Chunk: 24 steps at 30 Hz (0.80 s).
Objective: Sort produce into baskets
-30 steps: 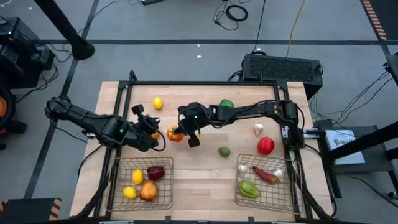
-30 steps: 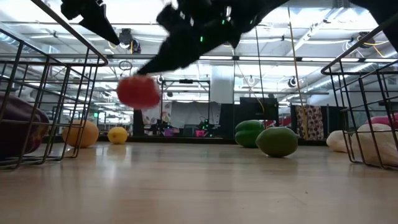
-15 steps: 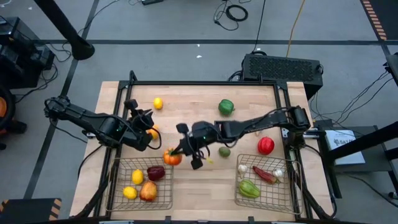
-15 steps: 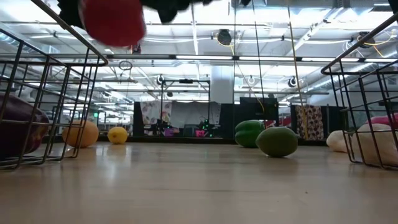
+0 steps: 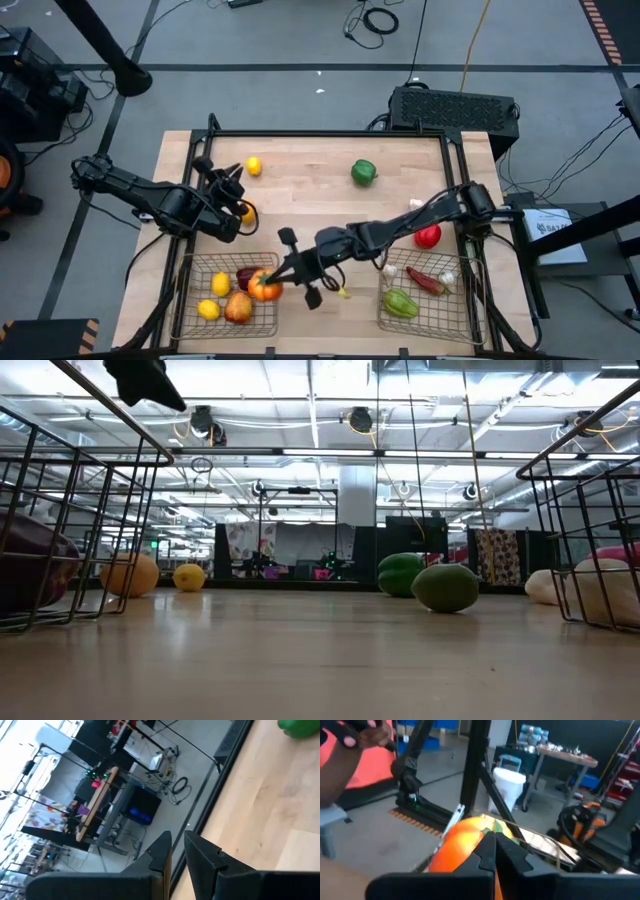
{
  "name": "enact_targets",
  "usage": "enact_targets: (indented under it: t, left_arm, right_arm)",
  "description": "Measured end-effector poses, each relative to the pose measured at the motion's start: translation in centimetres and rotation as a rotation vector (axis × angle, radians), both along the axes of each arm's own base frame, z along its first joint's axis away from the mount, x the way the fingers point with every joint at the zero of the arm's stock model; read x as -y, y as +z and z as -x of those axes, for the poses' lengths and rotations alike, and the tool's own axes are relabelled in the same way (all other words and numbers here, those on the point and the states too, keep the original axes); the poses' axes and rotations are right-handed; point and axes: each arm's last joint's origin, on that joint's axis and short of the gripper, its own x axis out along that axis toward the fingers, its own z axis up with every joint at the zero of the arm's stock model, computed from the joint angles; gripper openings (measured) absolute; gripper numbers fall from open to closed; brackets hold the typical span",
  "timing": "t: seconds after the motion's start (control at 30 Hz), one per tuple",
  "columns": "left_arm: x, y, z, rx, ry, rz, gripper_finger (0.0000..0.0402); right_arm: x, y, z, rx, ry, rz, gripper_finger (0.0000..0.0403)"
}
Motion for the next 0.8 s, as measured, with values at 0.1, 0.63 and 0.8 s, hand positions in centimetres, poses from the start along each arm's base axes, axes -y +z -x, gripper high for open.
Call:
enact_targets:
  t: [0.1, 0.63, 0.8]
  left_arm:
    - [0.0, 0.0, 0.0, 0.002, 0.002, -0.007, 0.0061]
    - [0.0, 0.0, 0.1, -0.008, -0.004, 0.014, 0.0061]
    - [0.0, 0.0, 0.1, -0.008, -0.004, 0.014, 0.0061]
  right_arm:
    - [-0.8, -1.5, -0.9, 0.01, 0.01, -0.019, 0.0]
    - [-2.2, -6.4, -5.8, -0.101, 0.005, -0.004, 0.0]
    - [-1.8, -7.8, -6.1, -0.159, -0.007, 0.004, 0.0]
